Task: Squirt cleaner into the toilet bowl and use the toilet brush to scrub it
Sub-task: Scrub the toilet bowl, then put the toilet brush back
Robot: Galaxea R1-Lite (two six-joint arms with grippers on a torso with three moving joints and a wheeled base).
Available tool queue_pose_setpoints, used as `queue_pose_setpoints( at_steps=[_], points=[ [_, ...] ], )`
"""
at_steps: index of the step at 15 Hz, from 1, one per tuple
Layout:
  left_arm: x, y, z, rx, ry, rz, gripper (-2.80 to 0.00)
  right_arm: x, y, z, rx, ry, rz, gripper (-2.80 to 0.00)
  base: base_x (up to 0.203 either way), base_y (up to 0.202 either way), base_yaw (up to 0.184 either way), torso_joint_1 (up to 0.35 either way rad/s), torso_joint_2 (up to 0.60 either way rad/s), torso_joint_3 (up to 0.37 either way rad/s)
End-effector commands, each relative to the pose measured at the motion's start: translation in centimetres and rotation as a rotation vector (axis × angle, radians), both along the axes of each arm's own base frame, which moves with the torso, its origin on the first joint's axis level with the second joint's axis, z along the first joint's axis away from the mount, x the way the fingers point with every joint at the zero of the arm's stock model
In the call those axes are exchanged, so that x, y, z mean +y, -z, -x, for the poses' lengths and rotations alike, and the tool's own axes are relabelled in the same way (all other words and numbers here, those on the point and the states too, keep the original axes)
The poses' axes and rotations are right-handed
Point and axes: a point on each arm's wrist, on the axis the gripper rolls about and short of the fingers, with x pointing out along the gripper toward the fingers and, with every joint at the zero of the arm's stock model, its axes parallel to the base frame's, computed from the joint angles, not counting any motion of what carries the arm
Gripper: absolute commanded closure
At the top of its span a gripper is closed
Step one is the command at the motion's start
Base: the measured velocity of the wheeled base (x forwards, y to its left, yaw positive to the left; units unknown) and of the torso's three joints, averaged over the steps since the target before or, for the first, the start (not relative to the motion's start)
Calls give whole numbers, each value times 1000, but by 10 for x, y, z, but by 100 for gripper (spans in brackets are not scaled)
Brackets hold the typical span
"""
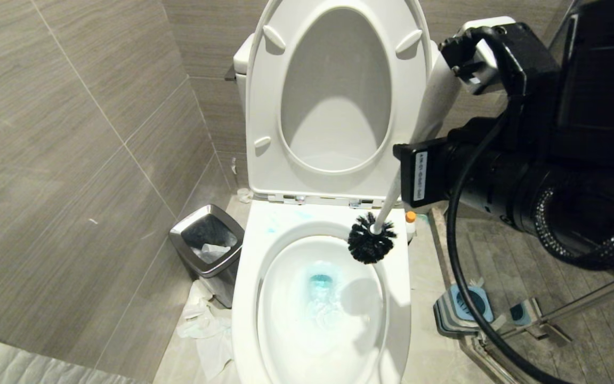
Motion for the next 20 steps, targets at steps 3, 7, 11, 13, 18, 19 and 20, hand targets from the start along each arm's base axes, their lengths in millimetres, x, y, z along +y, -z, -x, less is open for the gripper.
queue_pose_setpoints(
  at_steps=[3, 7, 11, 13, 18, 19, 20],
  points=[
    [0, 2, -1, 7, -1, 0, 0, -28, -18, -23, -43, 127, -40, 0, 0, 0, 0, 0, 0, 0],
    [0, 2, -1, 8, -1, 0, 0, -74, -30, -48, -57, 226, -58, 0, 0, 0, 0, 0, 0, 0],
    [0, 2, -1, 8, -1, 0, 0, -144, -18, -69, -16, 297, -57, 0, 0, 0, 0, 0, 0, 0],
    [0, 2, -1, 8, -1, 0, 0, -175, 1, -69, 41, 313, -67, 0, 0, 0, 0, 0, 0, 0],
    [0, 2, -1, 8, -1, 0, 0, -228, 61, -69, 141, 355, -95, 0, 0, 0, 0, 0, 0, 0],
    [0, 2, -1, 7, -1, 0, 0, -234, 76, -74, 155, 367, -97, 0, 0, 0, 0, 0, 0, 0],
    [0, 2, -1, 8, -1, 0, 0, -240, 90, -79, 168, 380, -100, 0, 0, 0, 0, 0, 0, 0]
  ],
)
